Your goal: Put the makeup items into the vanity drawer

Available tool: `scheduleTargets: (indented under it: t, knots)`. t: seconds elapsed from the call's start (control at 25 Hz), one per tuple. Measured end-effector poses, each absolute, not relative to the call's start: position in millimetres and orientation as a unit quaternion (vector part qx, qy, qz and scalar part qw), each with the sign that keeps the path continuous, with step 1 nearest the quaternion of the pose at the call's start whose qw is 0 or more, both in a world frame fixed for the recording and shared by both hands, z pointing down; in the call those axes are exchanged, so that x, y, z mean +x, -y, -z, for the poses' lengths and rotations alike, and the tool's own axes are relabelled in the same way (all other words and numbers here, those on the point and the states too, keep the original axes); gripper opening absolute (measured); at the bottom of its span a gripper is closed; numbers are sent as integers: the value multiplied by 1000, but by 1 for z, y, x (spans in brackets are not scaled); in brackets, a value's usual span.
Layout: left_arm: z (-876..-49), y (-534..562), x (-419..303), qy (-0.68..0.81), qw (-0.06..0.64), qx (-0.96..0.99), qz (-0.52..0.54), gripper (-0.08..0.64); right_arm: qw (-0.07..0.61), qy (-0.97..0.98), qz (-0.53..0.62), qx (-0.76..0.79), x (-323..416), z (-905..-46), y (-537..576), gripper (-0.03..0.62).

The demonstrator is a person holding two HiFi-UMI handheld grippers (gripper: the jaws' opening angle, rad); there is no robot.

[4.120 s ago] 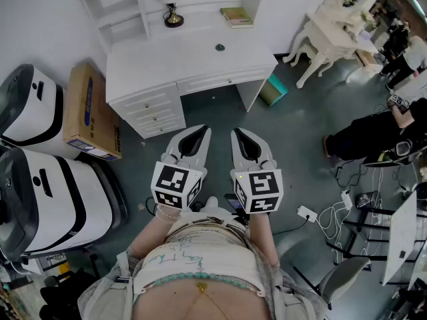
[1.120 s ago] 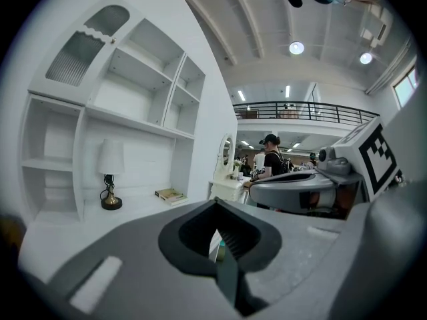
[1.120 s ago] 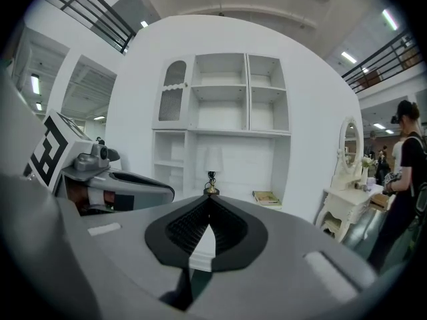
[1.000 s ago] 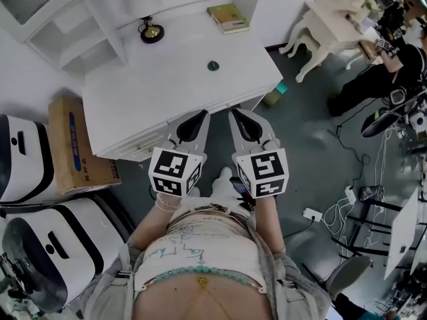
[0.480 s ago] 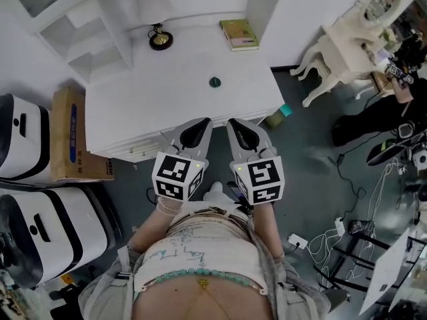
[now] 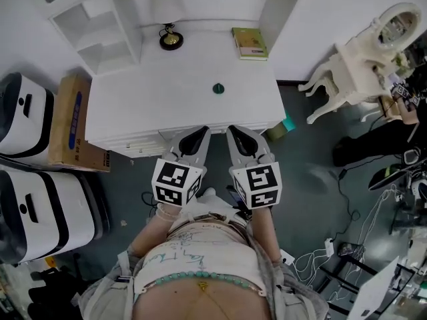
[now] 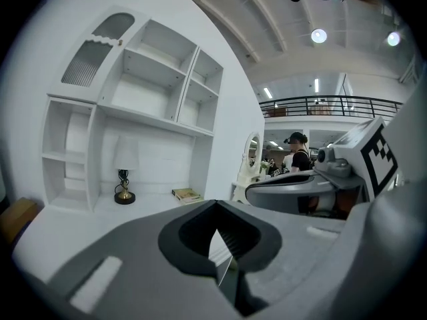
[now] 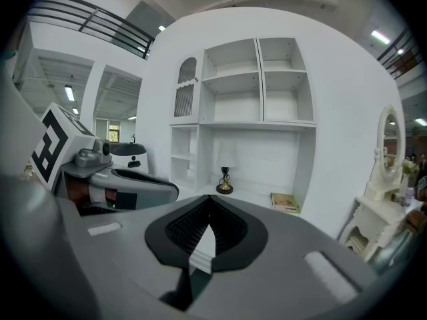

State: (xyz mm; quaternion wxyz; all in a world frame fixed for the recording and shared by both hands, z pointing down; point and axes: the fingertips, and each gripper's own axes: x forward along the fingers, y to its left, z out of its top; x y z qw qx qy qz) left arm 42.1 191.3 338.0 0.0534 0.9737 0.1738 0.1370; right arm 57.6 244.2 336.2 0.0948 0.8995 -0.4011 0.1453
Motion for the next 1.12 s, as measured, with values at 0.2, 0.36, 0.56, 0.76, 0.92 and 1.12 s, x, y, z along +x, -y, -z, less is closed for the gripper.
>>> scheduleTargets:
  t: [0.2,0.36,0.56,0.76,0.92,1.12]
  knots:
    - [-338,-186,48,-160,56,976,-136,2,93,407,-150,896,64,-339,-244,28]
    - [-338,-179,61,-164,54,975,-137,0,91,400,-149,900,77,-339,-241,28]
    - [-340,-172,84,-175,58,973,-139,0,93,390,-157,903,96,-342,-234,28]
    - [-342,-155,110,-186,58,971,-139,0,94,380,-160,906,120,-344,-217,28]
    - [-344,-139,133,-193,60,969,-139,2,98,373,-166,908,143,-349,-203,28]
    - [-349,-115,159,-204,62,967,-138,0,103,360,-173,911,170,-355,-182,28]
